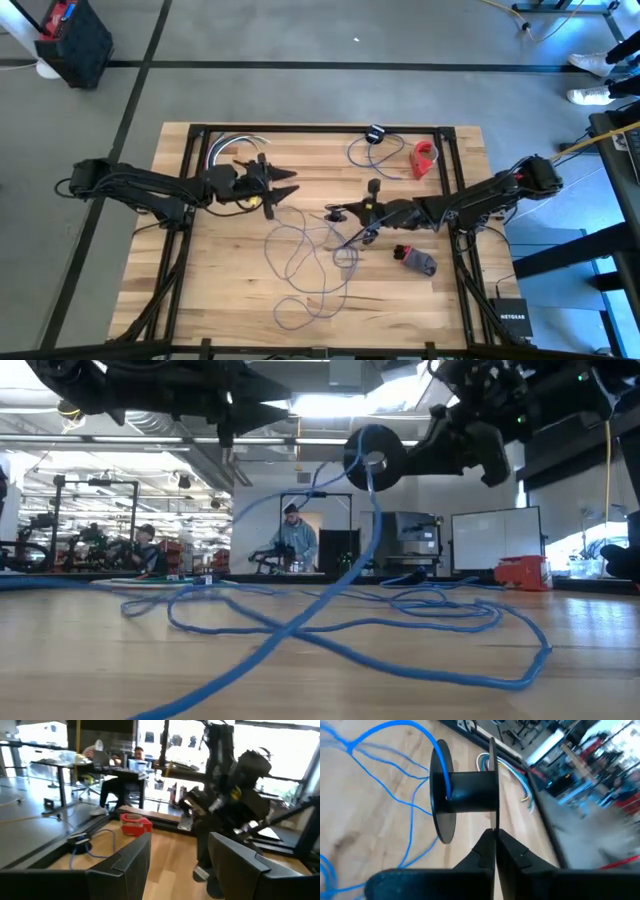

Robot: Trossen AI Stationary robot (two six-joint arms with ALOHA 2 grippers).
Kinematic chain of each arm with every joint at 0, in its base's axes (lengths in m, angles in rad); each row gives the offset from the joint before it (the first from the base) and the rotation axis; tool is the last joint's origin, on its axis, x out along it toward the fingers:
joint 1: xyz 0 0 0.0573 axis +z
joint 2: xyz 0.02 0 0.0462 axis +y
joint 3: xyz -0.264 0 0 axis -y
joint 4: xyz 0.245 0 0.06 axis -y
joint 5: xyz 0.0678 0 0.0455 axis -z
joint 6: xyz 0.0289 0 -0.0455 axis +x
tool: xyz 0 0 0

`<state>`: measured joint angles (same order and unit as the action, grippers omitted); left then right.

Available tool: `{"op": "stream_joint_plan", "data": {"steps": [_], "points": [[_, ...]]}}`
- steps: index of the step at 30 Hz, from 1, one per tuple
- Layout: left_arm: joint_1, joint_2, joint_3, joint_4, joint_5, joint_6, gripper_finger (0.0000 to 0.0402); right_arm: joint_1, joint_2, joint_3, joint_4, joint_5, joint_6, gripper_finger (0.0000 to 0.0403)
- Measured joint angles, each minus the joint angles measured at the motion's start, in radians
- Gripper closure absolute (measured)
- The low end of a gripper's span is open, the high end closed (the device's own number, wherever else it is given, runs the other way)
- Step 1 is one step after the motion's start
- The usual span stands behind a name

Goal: Coil cords
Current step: Coil the blue wire onto the spool

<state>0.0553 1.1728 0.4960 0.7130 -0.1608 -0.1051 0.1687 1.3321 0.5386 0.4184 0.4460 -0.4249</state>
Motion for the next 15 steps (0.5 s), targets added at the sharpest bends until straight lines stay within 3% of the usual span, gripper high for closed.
{"op": "stream_joint_plan", "data": {"steps": [4, 9, 15], "points": [[-0.043, 0.084, 0.072, -0.034, 0.000, 0.066, 0.0210, -0.054, -0.007, 0.000, -0.041, -0.110, 0.134, 0.0399], [-0.071, 0.187, 0.218, -0.257, 0.001, 0.120, 0.0210, -0.126, -0.004, 0.000, -0.051, -0.268, 0.234, 0.0399], [-0.068, 0.268, 0.327, -0.400, -0.004, 0.133, 0.0210, -0.150, -0.004, 0.000, -0.049, -0.326, 0.238, 0.0399]]}}
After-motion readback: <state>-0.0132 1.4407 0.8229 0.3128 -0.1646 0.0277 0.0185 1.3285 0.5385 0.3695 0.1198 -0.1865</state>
